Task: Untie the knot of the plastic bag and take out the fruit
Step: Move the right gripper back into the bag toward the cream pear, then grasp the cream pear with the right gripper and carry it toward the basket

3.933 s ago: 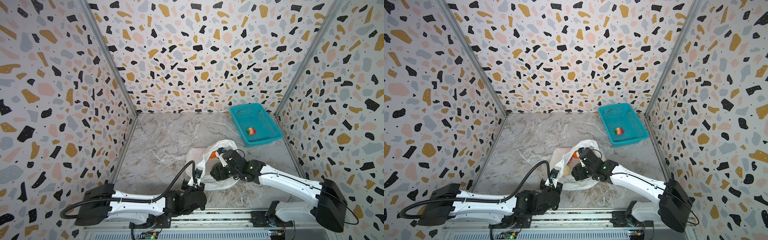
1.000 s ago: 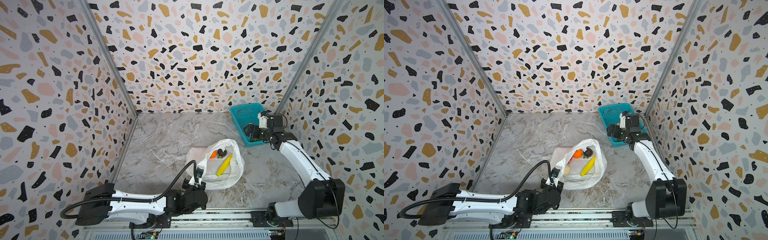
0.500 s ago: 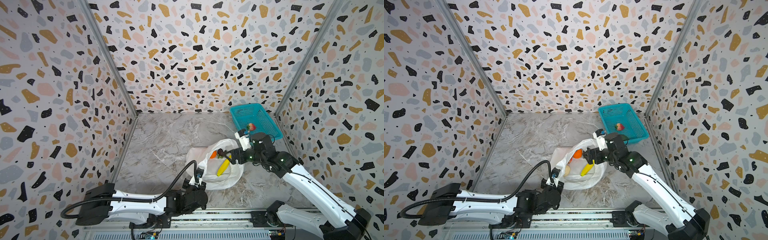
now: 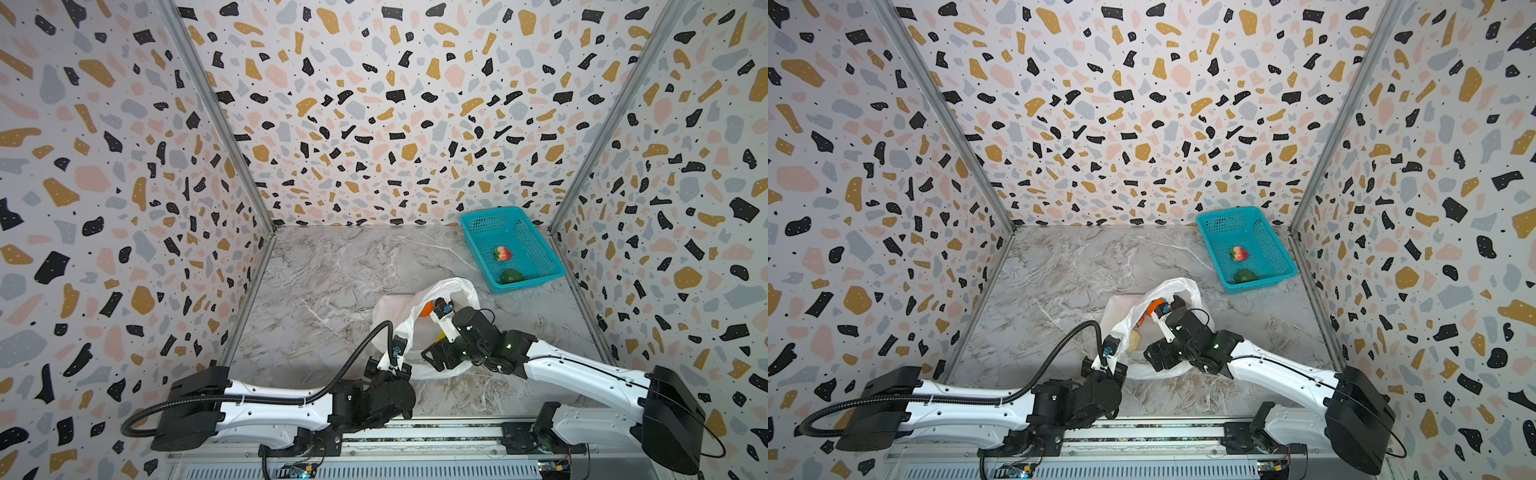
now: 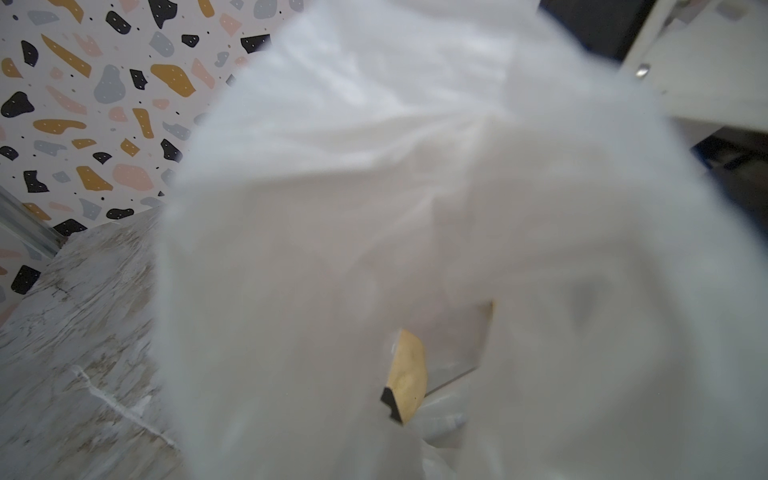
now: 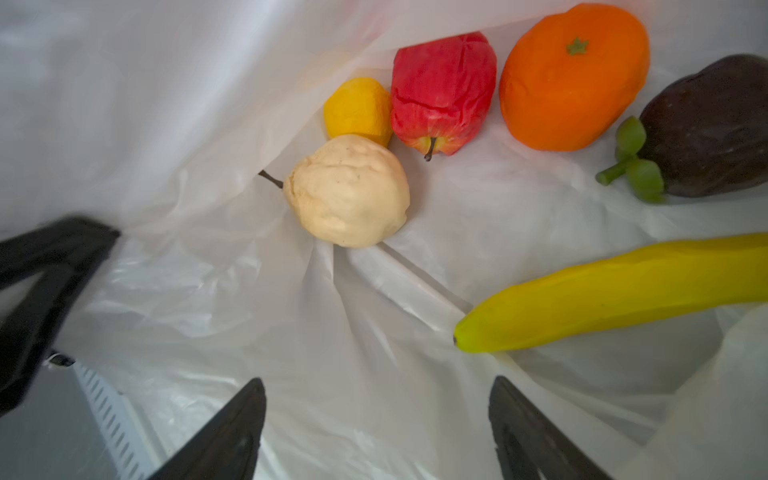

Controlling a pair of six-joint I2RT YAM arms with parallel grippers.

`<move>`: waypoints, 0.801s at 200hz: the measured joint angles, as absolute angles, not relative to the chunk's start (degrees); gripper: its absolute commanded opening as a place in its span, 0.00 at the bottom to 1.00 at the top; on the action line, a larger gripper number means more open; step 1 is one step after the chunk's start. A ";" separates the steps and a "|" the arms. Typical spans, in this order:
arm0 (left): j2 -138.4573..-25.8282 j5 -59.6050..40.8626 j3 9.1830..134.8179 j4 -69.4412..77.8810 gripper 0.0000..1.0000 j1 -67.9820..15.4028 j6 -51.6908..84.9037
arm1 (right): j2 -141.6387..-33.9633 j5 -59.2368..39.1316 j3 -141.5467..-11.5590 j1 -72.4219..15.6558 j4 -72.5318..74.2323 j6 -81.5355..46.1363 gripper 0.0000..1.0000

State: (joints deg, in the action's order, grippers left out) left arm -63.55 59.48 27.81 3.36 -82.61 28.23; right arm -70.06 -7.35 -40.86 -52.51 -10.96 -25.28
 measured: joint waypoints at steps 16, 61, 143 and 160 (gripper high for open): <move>-63.33 59.48 27.81 3.18 0.00 -82.61 28.23 | -72.60 -6.59 -40.84 -52.51 -7.55 -25.82 0.75; -62.92 59.48 27.81 3.09 0.00 -82.61 28.10 | -81.76 -7.16 -40.45 -52.51 2.24 -28.42 0.74; -62.92 58.98 27.81 3.11 0.00 -82.61 28.08 | -93.14 -8.64 -44.14 -52.62 12.91 -31.48 0.93; -62.92 58.98 27.81 3.11 0.00 -82.61 28.05 | -95.98 -9.15 -46.19 -52.64 14.59 -32.08 0.93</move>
State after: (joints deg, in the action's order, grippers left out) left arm -62.92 58.98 27.81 3.11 -82.61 28.05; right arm -95.98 -9.15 -46.19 -52.64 14.59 -32.08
